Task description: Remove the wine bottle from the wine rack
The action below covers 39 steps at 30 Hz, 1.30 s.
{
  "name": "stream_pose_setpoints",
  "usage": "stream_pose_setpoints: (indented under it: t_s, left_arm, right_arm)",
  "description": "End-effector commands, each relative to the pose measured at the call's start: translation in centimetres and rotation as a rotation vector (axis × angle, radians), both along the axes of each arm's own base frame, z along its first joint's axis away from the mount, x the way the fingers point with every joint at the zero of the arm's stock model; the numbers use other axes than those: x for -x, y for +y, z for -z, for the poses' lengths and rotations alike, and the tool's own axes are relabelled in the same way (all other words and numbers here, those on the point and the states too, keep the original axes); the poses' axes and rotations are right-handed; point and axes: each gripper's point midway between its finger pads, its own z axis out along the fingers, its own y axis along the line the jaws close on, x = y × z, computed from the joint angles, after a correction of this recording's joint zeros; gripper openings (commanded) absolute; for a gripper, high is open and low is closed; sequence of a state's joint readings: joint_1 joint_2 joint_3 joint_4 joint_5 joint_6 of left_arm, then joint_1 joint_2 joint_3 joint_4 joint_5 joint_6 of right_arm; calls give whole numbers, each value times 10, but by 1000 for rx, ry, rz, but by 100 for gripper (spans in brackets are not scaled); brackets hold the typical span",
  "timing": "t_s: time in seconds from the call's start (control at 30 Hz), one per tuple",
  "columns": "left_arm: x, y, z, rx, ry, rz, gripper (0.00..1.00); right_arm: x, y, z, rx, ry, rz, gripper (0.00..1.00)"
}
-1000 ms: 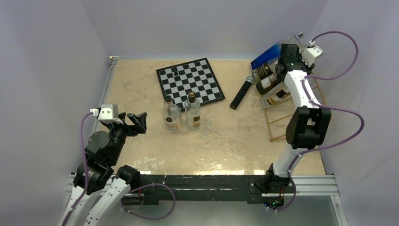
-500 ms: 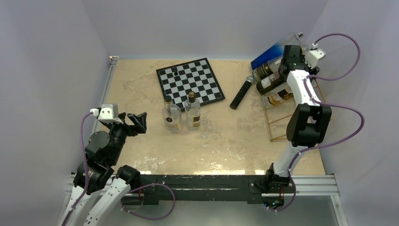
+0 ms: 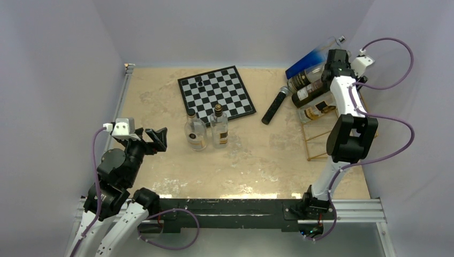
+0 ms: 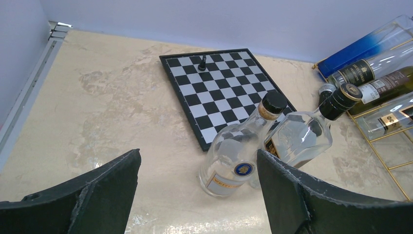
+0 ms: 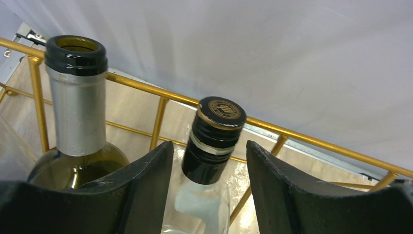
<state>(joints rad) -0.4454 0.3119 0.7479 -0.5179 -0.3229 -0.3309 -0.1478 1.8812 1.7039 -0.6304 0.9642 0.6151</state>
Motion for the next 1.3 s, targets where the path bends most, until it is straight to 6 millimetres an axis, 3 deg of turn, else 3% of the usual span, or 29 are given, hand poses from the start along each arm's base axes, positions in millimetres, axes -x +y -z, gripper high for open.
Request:
stream_pose_setpoints:
  t_s: [0.0,0.2,0.37,0.57,0.77,0.9,1.13,1.27]
  left_arm:
    - [-4,0,-5,9,-18,-8,92]
    - [-4,0,-5,9,-17,-11,92]
    - [-4,0,-5,10,-19,-12,92]
    - [-3,0,-6,10,-19,-8,92]
    - [-2,0,-8,12,-29,-6,92]
    - [-1,1,-9,12,-35,-7,92]
    - [0,3,-11,9,-40,-14,92]
    - [1,3,-12,10,-41,-13,92]
  right_arm:
    - [-5,-1,-12,-14,-22,3,57]
    - [-5,-3,-10,-34,-28,-7,46]
    - [-6,-3,-11,-30,-48,-26,25]
    - [-6,9,-30,27,-126,-112,0]
    - [-3,23,-59,72,-142,-127,0]
    - [6,43,-85,101,-187,-163,0]
    - [7,108,-147,176,-281,-417,0]
    - [17,135,-170,213,-311,-550,0]
